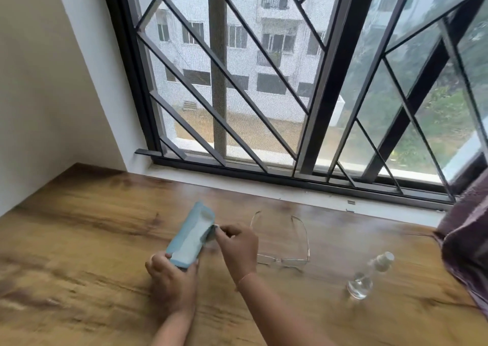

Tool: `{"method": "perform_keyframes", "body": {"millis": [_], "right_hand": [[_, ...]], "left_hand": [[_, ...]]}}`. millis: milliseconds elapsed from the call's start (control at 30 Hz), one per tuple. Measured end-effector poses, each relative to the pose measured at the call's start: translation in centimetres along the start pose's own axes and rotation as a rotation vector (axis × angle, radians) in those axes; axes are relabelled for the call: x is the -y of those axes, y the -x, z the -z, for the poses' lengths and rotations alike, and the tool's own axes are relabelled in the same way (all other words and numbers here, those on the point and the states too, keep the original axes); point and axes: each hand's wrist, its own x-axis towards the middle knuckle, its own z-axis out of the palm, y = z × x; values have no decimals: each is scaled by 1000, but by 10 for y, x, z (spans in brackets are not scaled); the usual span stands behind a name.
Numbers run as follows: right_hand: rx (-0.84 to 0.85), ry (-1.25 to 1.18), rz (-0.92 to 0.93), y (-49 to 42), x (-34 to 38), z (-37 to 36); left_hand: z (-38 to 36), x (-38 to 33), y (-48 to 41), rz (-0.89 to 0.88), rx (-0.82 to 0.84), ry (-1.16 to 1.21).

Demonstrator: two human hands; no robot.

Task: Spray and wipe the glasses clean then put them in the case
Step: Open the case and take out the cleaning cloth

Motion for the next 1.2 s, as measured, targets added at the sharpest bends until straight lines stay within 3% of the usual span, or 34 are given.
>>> {"method": "perform_keyframes", "body": {"millis": [133, 300, 567, 667, 800, 900, 1067, 1200], "right_hand": [[-66, -239, -124, 12, 2, 40], [-126, -369, -215, 26, -4, 76], [-151, -400, -264, 32, -13, 104], [-110, -394, -292, 30, -13, 113], [-78, -369, -306, 26, -14, 122], [-19, -394, -300, 24, -10, 130], [28, -380, -275, 25, -1, 142], [37, -377, -291, 25, 0, 149]], "left_hand": [[1, -4, 1, 0, -20, 6], [4, -8, 3, 22, -10, -9], [5, -5, 2, -3, 15, -122], [7, -2, 2, -77, -47, -212], [5, -30, 19, -222, -107, -85], [7, -73, 38, -216, 163, 293], [8, -118, 50, 204, 771, 749], [4, -128, 49, 381, 854, 855]]}}
